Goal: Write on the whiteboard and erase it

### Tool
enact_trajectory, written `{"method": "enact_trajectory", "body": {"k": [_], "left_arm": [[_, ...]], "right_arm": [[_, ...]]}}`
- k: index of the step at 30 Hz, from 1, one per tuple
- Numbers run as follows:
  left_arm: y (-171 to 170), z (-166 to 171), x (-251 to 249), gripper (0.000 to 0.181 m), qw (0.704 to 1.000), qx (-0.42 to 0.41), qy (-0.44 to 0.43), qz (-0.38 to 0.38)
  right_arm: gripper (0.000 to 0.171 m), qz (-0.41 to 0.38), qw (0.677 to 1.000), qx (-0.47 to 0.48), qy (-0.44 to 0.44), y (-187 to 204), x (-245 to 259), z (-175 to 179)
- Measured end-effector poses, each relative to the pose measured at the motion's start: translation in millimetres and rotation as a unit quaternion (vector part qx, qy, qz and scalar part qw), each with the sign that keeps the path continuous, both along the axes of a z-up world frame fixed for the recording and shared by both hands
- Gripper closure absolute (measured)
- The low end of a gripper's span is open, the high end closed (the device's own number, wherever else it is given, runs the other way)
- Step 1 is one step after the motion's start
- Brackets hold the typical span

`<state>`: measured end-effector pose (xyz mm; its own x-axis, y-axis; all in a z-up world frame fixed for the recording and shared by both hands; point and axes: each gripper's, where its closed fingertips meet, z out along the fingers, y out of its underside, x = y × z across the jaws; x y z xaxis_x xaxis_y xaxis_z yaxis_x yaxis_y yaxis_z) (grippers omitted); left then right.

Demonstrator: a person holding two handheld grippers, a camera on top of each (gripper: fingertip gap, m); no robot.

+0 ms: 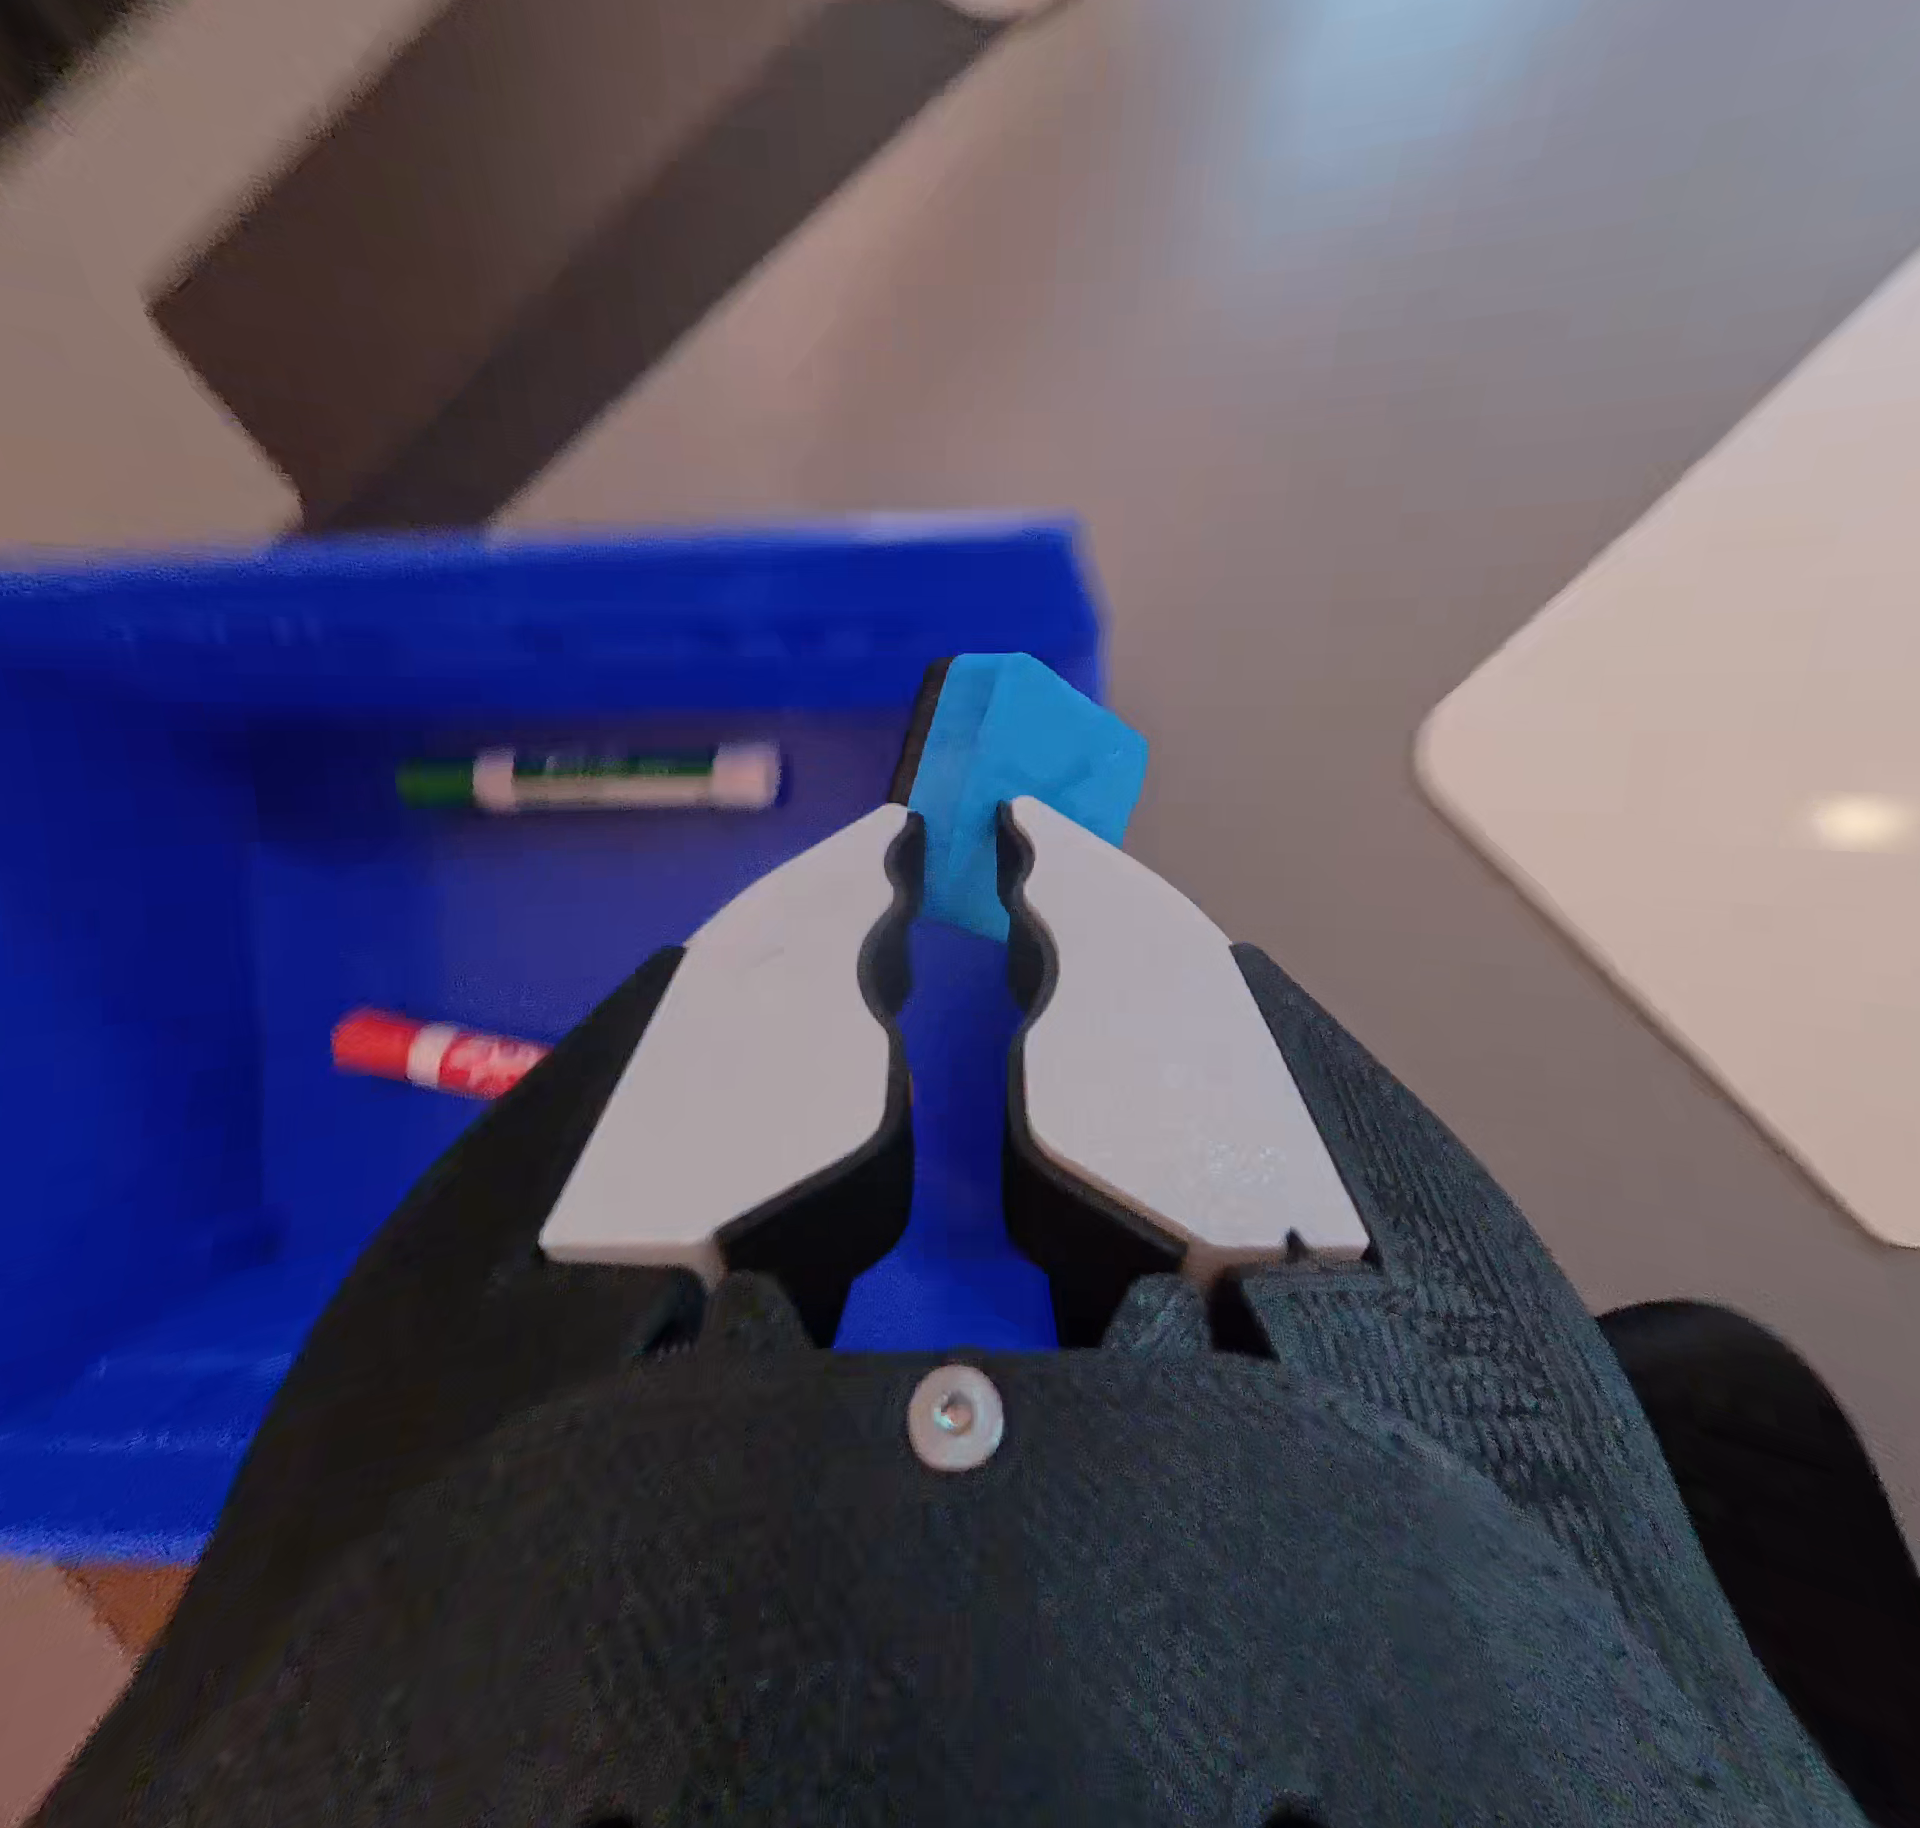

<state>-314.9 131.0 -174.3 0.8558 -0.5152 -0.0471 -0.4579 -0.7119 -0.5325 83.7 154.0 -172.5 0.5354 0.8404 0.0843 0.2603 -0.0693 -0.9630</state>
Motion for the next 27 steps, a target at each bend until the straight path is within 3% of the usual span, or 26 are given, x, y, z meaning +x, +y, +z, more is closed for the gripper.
{"method": "enact_trajectory", "body": {"k": [3, 5, 8, 11, 15, 20, 21, 23, 27], "left_arm": [[-4.5, 45.0, 71.2, 0.168, 0.989, 0.107, -0.081, -0.059], [-8.5, 53.8, 122.9, 0.168, 0.975, 0.149, -0.139, -0.090], [-9.4, 43.2, 190.0, 0.168, 0.949, 0.187, -0.231, -0.101], [-9.2, 14.5, 240.6, 0.168, 0.933, 0.154, -0.313, -0.084], [-13.1, -16.8, 287.7, 0.168, 0.925, 0.102, -0.358, -0.072], [-14.9, -23.9, 296.7, 0.169, 0.919, 0.089, -0.381, -0.055], [-15.7, -21.0, 293.4, 0.179, 0.913, 0.091, -0.393, -0.058], [-13.8, -14.4, 281.0, 0.166, 0.915, 0.123, -0.377, -0.071], [-11.9, 6.5, 252.5, 0.161, 0.921, 0.193, -0.325, -0.091]], "right_arm": [[0.148, -0.001, 1.000, 0.024, -0.005, -9.4, -15.7, 9.7], [0.133, -0.008, 0.998, 0.056, -0.022, -19.0, -30.8, 18.0], [0.116, -0.002, 0.992, 0.114, -0.062, -43.6, -61.4, 24.0], [0.104, -0.008, 0.984, 0.131, -0.118, -58.0, -88.2, 4.5], [0.112, -0.044, 0.972, 0.146, -0.178, -44.0, -95.1, -23.5], [0.119, -0.028, 0.963, 0.170, -0.209, -34.1, -91.9, -34.4], [0.119, -0.015, 0.964, 0.160, -0.212, -31.0, -90.2, -34.7], [0.119, 0.028, 0.967, 0.100, -0.232, -18.8, -81.5, -43.8], [0.118, 0.064, 0.962, -0.034, -0.264, 30.7, -46.2, -67.3]]}}
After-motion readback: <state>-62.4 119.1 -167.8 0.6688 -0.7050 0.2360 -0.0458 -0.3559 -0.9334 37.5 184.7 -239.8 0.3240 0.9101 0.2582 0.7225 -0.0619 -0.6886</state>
